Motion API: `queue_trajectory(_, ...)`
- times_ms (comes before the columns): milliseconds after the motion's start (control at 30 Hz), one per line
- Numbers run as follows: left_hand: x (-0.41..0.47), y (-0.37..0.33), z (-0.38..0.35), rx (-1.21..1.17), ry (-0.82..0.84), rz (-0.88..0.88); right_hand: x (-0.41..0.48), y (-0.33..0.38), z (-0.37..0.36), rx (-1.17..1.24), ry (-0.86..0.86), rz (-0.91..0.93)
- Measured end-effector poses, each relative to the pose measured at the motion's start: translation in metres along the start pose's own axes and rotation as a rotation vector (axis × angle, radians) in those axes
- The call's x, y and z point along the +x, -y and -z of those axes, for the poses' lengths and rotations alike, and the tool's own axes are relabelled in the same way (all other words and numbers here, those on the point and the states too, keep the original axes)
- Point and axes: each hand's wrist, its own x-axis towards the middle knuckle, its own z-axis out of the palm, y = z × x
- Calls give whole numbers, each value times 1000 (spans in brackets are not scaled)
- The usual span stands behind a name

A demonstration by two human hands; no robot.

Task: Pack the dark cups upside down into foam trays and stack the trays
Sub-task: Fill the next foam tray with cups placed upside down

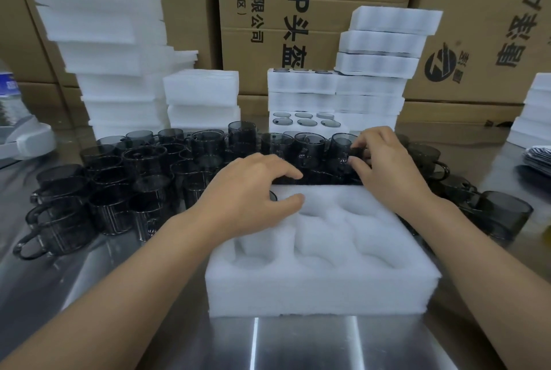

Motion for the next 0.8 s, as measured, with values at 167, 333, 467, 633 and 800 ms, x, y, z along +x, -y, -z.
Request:
queue_trajectory(167,2,-5,-2,-507,-201,41,1,16,11,121,-146,87)
queue_trajectory(333,9,-6,-4,-968,-214,246,-13,46,11,358,-124,148)
queue_trajectory(467,13,-1,-2,-1186,-189,456,-23,56,1,388,26,246)
queue_trajectory(633,14,4,-1,-1234,-123,468,-23,52,-1,389,27,342)
queue_trajectory(800,15,3,-1,-1236,-41,436,-22,49,-4,447,-4,337)
